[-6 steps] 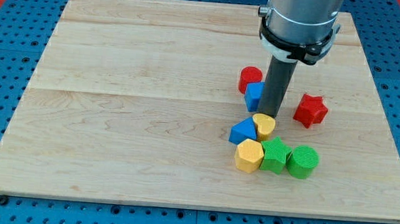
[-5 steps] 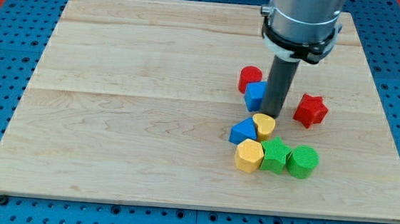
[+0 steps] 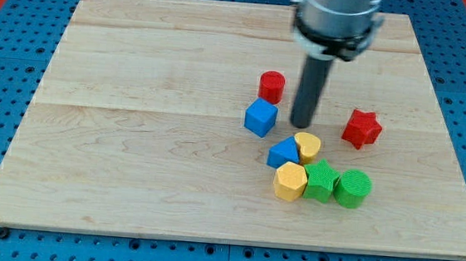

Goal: Separate the blue cube from the red circle

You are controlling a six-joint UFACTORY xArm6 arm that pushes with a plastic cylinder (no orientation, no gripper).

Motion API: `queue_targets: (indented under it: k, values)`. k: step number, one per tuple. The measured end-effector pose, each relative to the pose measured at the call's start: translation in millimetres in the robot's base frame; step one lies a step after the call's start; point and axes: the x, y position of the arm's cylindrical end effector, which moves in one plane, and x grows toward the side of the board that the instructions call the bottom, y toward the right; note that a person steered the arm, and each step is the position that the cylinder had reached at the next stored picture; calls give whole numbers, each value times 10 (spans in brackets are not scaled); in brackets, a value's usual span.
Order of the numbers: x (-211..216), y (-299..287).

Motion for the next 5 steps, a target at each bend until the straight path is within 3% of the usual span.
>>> queue_targets:
  k: [2,3,5]
  values:
    - [-26,-703]
    - [12,-79]
    - [468,-190]
